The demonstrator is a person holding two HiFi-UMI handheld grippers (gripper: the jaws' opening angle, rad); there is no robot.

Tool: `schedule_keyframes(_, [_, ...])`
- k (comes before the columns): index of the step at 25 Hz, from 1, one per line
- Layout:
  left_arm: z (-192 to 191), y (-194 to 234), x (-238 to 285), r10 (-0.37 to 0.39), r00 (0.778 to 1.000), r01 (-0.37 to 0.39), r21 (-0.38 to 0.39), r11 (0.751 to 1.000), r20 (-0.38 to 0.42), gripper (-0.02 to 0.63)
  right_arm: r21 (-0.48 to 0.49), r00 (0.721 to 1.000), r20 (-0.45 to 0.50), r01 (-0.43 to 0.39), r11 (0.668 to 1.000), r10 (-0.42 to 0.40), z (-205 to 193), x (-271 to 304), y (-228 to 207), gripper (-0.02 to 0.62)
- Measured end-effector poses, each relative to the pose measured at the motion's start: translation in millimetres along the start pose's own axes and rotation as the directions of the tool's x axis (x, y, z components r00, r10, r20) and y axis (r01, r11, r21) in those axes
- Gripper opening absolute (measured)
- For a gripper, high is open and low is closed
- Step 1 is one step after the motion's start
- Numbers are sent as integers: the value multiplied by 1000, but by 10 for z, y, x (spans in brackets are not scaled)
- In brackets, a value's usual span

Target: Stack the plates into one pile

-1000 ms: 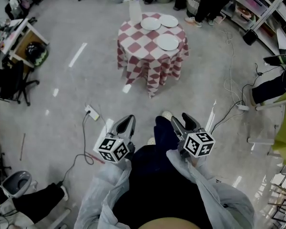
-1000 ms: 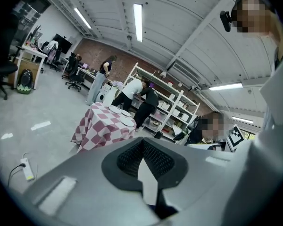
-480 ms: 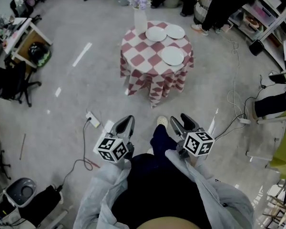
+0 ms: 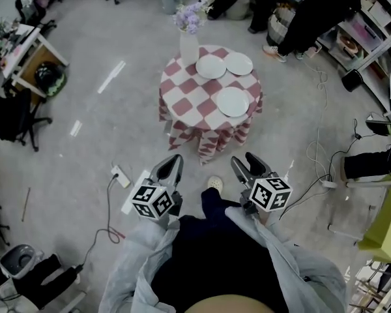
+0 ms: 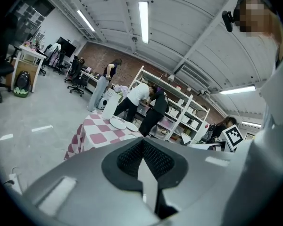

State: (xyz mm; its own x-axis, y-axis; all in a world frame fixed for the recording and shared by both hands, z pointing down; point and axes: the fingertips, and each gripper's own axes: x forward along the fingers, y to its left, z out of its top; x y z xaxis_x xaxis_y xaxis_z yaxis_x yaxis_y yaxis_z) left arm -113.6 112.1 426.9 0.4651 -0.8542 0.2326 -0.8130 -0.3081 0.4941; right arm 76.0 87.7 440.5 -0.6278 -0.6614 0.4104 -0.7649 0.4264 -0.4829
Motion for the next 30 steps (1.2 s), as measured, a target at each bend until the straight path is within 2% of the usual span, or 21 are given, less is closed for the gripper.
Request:
schedule_keyframes(8, [115, 83, 628, 6, 1000, -6, 6, 1000, 5, 11, 15, 1000, -14, -7, 1000, 7, 284, 333, -486, 247])
schedule_keyframes(14, [149, 68, 836, 20, 999, -20, 11, 1000, 27, 11, 31, 999, -13, -49, 998, 49, 443, 544, -627, 247])
schedule_keyframes(24, [-121, 91, 825, 47, 998, -48, -42, 998, -39, 11, 210, 993, -53, -94, 973, 108, 214, 701, -661, 247])
schedule_keyframes(30, [-14, 259, 1073, 29, 997, -31, -25, 999, -74, 11, 269, 997, -27, -68, 961, 78, 372, 917, -840, 247])
